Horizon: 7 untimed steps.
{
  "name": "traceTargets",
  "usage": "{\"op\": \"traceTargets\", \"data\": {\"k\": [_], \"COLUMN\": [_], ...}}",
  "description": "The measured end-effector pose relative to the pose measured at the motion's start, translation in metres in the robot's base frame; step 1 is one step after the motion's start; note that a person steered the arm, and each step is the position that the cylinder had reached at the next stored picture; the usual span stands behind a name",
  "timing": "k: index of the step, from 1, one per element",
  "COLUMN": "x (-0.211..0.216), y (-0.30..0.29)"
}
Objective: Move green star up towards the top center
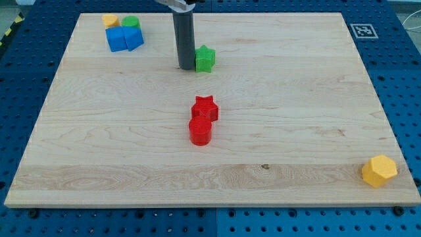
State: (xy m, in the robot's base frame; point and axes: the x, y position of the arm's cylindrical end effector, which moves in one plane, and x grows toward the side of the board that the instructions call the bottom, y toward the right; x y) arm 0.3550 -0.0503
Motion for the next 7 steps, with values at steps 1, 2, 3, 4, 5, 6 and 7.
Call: {"op": "traceTargets", "data": {"k": [1, 2, 3, 4, 5, 6, 7], "x": [0.038, 0.048, 0.018, -0.028, -0.060, -0.067, -0.062], "y": [0.000, 0.024, 0.039, 0.039, 0.039, 0.041, 0.083]}}
